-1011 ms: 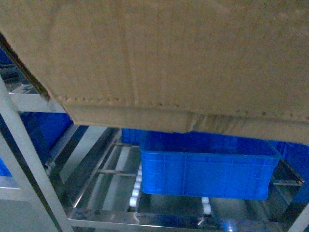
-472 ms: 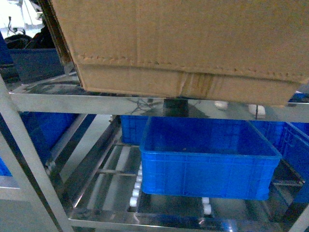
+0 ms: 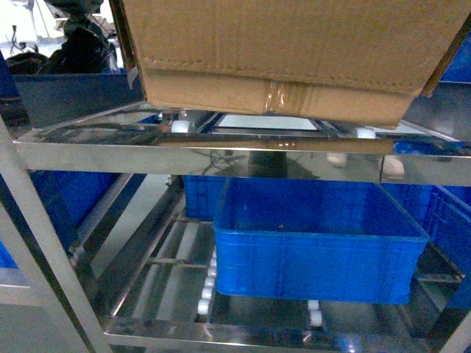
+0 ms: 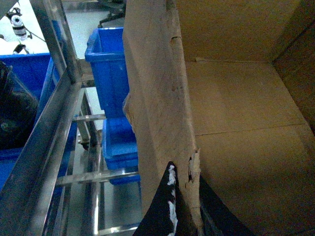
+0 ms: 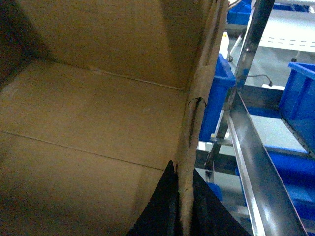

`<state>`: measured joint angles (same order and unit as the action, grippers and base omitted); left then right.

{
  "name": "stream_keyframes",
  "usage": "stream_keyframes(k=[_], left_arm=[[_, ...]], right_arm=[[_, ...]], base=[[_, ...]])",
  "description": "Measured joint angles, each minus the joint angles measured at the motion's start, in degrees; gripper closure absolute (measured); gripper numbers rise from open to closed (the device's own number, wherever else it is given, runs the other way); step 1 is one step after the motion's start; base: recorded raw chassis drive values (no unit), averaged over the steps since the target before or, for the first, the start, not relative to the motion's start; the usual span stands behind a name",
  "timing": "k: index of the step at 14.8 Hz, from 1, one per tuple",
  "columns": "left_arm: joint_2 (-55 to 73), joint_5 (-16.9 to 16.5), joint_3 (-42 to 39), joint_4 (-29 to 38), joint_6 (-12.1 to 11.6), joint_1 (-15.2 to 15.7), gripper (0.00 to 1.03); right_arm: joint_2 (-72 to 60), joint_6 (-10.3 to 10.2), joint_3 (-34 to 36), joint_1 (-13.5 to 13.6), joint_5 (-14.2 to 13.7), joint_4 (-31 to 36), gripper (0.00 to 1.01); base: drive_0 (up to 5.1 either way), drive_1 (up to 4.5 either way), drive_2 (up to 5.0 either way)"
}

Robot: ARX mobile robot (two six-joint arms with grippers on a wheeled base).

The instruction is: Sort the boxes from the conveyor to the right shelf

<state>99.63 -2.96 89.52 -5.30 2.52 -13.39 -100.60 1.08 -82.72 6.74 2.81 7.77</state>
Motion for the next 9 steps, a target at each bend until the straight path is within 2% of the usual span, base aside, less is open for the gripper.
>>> stream_keyframes(k=[4,5,7,9], left_arm=[[3.43,1.27,2.62,0.98,0.04,-0.02,1.01],[3.93,0.87,2.62,1.49,0.31,-0.07,0.97],[4.24,-1.88,2.73,4.46,0.96,-0.46,0.71],[4.24,-4.90,2.73,7.34,3.15,-0.50,0.48]], right_arm=[[-4.70,1.38,-4.24,0.07,-0.98,1.62,0.98],[-5.11,1.62,-4.46,0.07,-1.27,1.70,0.95],[-5.49,2.43,-4.44,0.11,-2.67,5.51,0.69],[-5.42,0.66,-5.09,0.00,-3.02,8.35,0.45]], base=[[0.0,0.00,0.0],[0.0,0.00,0.0],[0.0,0.00,0.0],[0.0,0.00,0.0]])
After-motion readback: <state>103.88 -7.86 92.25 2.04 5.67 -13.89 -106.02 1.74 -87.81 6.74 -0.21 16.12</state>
